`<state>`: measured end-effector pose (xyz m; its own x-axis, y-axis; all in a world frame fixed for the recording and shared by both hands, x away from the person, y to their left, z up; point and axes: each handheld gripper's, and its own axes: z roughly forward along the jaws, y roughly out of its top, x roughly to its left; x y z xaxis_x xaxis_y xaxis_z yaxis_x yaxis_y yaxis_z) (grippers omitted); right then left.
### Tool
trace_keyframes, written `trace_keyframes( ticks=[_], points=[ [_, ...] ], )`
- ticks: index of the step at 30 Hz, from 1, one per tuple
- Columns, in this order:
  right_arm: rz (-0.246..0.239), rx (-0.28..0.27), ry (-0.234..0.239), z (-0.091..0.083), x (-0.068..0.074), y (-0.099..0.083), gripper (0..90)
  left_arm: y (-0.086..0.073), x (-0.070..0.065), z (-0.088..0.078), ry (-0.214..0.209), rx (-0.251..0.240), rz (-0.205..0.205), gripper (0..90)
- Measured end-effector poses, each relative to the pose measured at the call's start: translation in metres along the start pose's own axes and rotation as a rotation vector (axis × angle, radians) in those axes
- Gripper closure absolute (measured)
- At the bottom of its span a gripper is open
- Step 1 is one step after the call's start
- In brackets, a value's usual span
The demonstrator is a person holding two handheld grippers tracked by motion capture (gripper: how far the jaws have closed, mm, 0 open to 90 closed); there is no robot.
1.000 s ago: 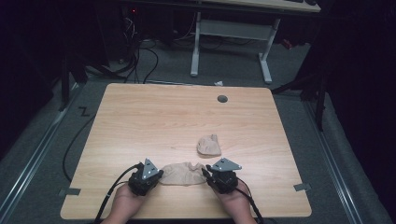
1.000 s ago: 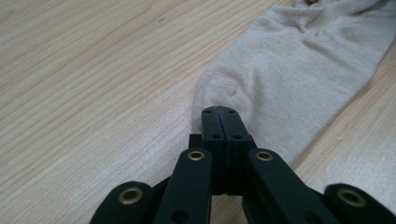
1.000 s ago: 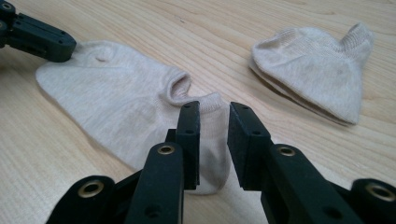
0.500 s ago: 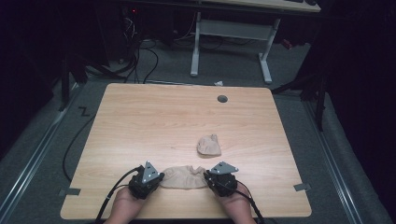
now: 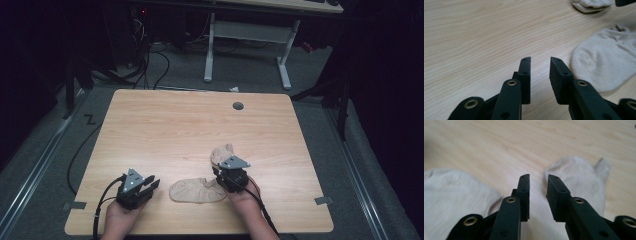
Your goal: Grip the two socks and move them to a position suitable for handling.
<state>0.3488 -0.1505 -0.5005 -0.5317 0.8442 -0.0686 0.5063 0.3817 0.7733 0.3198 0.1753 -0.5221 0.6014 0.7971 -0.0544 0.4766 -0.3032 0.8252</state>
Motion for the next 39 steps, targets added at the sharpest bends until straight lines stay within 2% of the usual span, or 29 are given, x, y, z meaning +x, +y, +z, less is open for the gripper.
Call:
trace_keyframes(
  ticks=[2,3,6,7,9,11,12,13,15,20,22,24,29,33,34,37,39],
  points=[
    [0.001,0.004,-0.016,0.011,-0.002,0.009,69.0,-0.001,0.004,-0.002,0.002,-0.002,-0.012,70.2],
    [-0.005,0.032,-0.041,0.024,-0.005,0.013,67.3,-0.001,0.005,-0.003,0.0,-0.006,-0.017,69.9],
    [0.005,0.052,-0.041,0.032,-0.01,0.012,65.8,-0.002,0.005,-0.004,0.003,-0.007,-0.012,69.7],
    [0.01,0.074,-0.058,0.038,-0.013,0.01,65.7,-0.002,0.006,-0.003,-0.002,0.0,-0.011,69.7],
    [0.017,0.086,-0.055,0.04,-0.015,0.009,65.7,-0.003,0.005,-0.002,-0.004,-0.001,-0.012,69.7],
    [0.009,0.094,-0.058,0.042,-0.015,0.008,70.4,-0.002,0.004,-0.001,-0.008,0.004,-0.007,69.7],
    [0.004,0.096,-0.063,0.042,-0.015,0.008,78.2,-0.002,0.003,-0.001,-0.01,0.008,-0.003,69.7],
    [0.004,0.096,-0.063,0.042,-0.015,0.008,78.2,-0.002,0.002,0.0,-0.013,0.01,0.001,69.7],
    [0.0,0.097,-0.059,0.042,-0.016,0.008,85.5,-0.002,0.0,0.0,-0.01,0.008,0.009,69.7],
    [0.004,0.098,-0.038,0.039,-0.015,0.009,87.6,-0.002,0.0,0.001,-0.013,0.012,0.007,70.0],
    [-0.001,0.09,-0.018,0.038,-0.011,0.01,87.6,-0.002,0.0,0.001,-0.014,0.012,0.008,70.1],
    [-0.007,0.078,0.016,0.037,-0.001,0.011,87.6,-0.002,0.0,0.001,-0.015,0.012,0.01,70.2],
    [-0.029,0.043,0.053,0.035,0.013,0.018,87.6,-0.002,0.0,0.001,-0.016,0.014,0.011,70.3],
    [-0.029,0.01,0.055,0.028,0.015,0.025,87.5,-0.003,-0.001,0.001,-0.017,0.015,0.011,70.7],
    [-0.026,-0.019,0.05,0.021,0.013,0.031,87.5,-0.003,-0.001,0.001,-0.018,0.015,0.011,70.7],
    [-0.019,-0.039,0.045,0.014,0.01,0.033,87.5,-0.003,-0.001,0.001,-0.018,0.015,0.012,70.7],
    [-0.002,-0.059,0.025,0.005,0.003,0.034,87.5,-0.003,-0.002,0.002,-0.02,0.014,0.011,70.7]
  ],
)
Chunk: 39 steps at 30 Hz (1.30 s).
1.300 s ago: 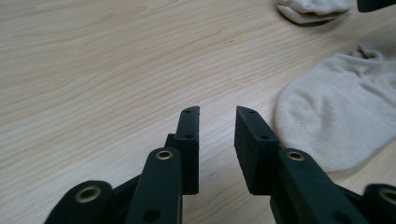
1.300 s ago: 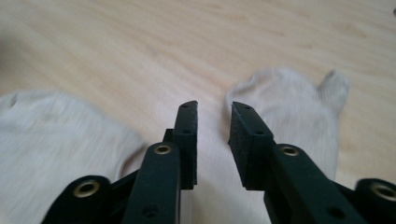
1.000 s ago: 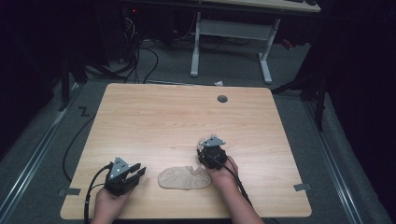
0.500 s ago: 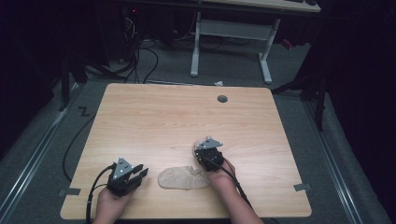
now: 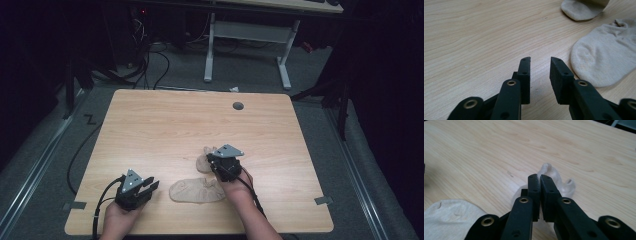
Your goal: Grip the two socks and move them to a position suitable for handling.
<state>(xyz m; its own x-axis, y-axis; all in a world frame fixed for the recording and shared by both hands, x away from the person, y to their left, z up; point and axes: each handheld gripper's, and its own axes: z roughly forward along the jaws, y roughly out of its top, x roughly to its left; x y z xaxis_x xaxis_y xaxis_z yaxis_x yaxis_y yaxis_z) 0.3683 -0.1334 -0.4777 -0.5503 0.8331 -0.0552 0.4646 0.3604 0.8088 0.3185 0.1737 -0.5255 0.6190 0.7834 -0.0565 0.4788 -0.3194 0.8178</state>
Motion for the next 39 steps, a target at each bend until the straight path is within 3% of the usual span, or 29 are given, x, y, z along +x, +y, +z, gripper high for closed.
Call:
trace_keyframes(
  ticks=[11,20,30,39],
  points=[
    [0.054,-0.029,-0.068,-0.022,-0.03,-0.005,87.4,0.0,0.0,0.001,0.003,0.004,0.002,70.8],
    [0.11,0.024,-0.126,-0.025,-0.056,-0.031,87.1,0.0,0.0,0.001,0.002,0.007,0.003,70.8],
    [0.141,0.088,-0.167,-0.023,-0.069,-0.056,84.6,-0.001,-0.001,0.002,0.002,0.005,0.0,70.8],
    [0.139,0.114,-0.181,-0.021,-0.073,-0.066,83.4,-0.001,-0.001,0.002,0.001,0.01,0.004,70.9]
  ],
)
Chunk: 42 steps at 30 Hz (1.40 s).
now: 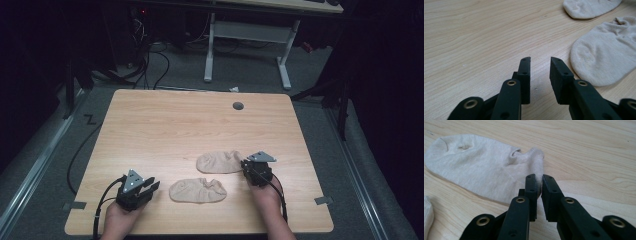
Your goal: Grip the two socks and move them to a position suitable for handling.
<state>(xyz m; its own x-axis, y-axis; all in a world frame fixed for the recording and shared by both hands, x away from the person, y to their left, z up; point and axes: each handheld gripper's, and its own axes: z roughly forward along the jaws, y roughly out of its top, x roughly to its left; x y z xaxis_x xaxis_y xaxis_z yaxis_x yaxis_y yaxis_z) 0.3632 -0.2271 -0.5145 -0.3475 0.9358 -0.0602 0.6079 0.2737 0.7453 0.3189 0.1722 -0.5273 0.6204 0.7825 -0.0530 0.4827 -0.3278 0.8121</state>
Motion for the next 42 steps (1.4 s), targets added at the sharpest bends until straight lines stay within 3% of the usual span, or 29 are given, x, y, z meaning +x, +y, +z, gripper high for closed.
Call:
trace_keyframes(
  ticks=[6,10,16,21,26,31,38,42],
  points=[
    [-0.001,0.009,-0.011,-0.001,-0.002,-0.003,79.1,0.0,0.0,0.001,-0.001,0.004,-0.002,70.6],
    [0.015,-0.021,-0.007,-0.007,-0.005,-0.003,75.7,0.002,-0.001,0.006,-0.002,0.021,0.007,69.7],
    [0.023,-0.049,0.014,-0.009,-0.006,-0.001,72.3,0.024,-0.01,0.015,-0.015,0.008,0.017,69.7],
    [0.053,-0.06,0.04,-0.004,-0.011,0.0,70.9,0.052,-0.019,0.035,-0.047,0.002,0.024,68.8],
    [0.061,-0.067,0.046,-0.005,-0.013,-0.001,70.2,0.071,-0.027,0.061,-0.08,0.032,0.027,68.1],
    [0.066,-0.07,0.066,-0.006,-0.015,-0.003,68.7,0.089,-0.04,0.088,-0.086,0.076,0.074,66.1],
    [0.045,-0.068,0.057,-0.006,-0.013,-0.004,68.4,0.098,-0.047,0.114,-0.093,0.103,0.07,64.7],
    [0.053,-0.067,0.057,-0.006,-0.015,-0.005,66.6,0.099,-0.043,0.124,-0.109,0.117,0.032,62.4]
  ],
)
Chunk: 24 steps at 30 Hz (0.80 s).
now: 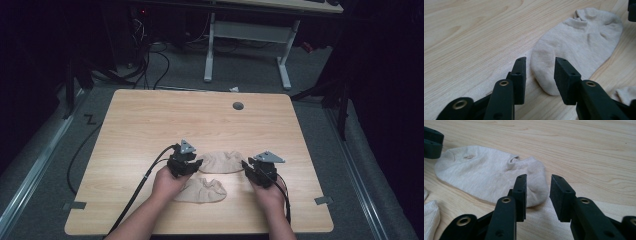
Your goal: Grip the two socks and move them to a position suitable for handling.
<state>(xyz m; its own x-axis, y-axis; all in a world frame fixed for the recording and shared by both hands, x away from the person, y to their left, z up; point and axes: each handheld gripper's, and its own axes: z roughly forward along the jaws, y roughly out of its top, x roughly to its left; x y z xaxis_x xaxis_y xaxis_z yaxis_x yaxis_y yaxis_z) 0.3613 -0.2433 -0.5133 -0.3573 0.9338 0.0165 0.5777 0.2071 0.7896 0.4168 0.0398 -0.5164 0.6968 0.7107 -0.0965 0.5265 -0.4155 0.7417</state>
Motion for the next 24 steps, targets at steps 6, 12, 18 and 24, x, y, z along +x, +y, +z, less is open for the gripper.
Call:
trace_keyframes(
  ticks=[6,12,18,24],
  points=[
    [0.019,0.008,0.005,0.004,-0.002,0.0,63.9,0.003,0.0,0.006,-0.007,0.017,-0.003,61.1],
    [0.027,0.012,0.011,0.012,-0.004,0.002,63.7,0.007,-0.002,0.012,0.001,0.038,-0.004,61.3],
    [0.051,0.063,0.015,0.024,-0.008,-0.001,62.9,0.006,-0.004,0.017,0.008,0.065,0.001,64.8],
    [0.051,0.074,0.022,0.026,-0.008,-0.001,64.8,0.005,-0.004,0.017,0.017,0.073,0.01,73.1]
  ],
)
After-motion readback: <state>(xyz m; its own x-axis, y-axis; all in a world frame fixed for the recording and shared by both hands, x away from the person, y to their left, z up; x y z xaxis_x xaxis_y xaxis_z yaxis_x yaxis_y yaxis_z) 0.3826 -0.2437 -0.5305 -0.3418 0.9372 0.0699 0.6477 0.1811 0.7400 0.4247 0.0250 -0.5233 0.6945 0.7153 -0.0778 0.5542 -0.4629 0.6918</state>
